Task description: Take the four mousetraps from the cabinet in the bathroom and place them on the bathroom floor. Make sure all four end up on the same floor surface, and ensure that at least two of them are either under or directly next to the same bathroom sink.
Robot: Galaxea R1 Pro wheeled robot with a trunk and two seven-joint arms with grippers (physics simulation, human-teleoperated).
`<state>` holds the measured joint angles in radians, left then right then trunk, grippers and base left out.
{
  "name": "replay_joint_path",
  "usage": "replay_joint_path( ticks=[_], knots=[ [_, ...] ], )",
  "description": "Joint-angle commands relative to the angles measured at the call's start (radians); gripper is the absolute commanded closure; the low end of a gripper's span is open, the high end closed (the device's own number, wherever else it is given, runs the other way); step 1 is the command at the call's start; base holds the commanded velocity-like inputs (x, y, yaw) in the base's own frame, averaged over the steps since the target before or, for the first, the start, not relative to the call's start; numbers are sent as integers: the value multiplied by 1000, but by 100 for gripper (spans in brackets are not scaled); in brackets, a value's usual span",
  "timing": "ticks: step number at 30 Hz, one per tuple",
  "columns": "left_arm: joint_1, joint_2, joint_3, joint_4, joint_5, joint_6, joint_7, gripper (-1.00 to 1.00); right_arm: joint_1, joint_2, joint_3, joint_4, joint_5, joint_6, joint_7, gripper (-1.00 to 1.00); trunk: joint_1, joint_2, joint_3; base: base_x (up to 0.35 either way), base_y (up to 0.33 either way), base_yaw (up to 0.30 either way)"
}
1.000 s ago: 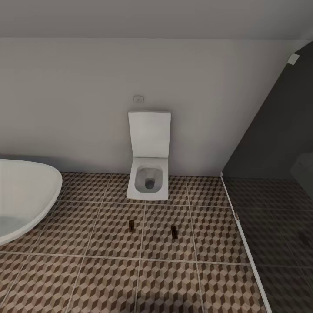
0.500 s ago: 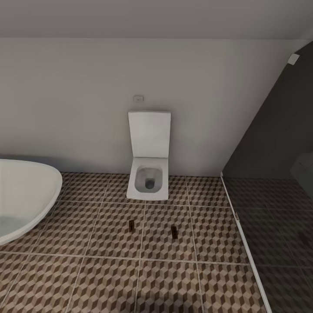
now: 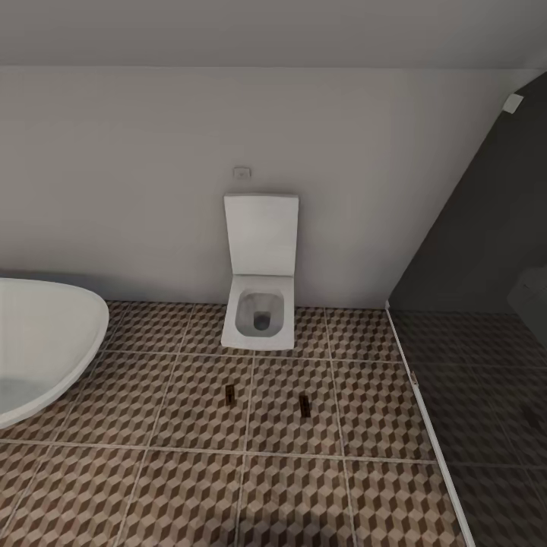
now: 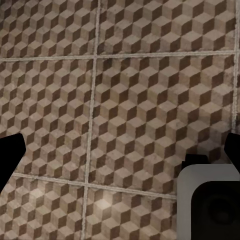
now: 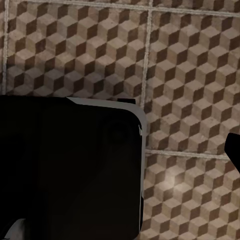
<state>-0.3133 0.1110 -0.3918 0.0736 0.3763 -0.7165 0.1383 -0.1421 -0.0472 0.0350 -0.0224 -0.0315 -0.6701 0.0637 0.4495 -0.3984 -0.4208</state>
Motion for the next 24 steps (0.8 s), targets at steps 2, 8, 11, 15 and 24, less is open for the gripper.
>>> replay_joint_path(
  ticks=[2,8,11,15,24],
  knots=[
    [-1,-1,-9,3,3,-4,4,-100,-1,0,3,1,-4,-3,4,-100,0,-2,-1,0,0,0],
    [-1,-1,-9,3,3,-4,4,-100,-1,0,3,1,-4,-3,4,-100,0,-2,-1,0,0,0],
    [-1,-1,-9,3,3,-4,4,-100,-1,0,3,1,-4,-3,4,-100,0,-2,-1,0,0,0],
    [-1,-1,-9,3,3,-4,4,-100,-1,0,3,1,-4,-3,4,-100,0,-2,-1,0,0,0],
    [-1,-1,-9,3,3,-4,4,-100,-1,0,3,1,-4,-3,4,-100,0,-2,-1,0,0,0]
  ],
)
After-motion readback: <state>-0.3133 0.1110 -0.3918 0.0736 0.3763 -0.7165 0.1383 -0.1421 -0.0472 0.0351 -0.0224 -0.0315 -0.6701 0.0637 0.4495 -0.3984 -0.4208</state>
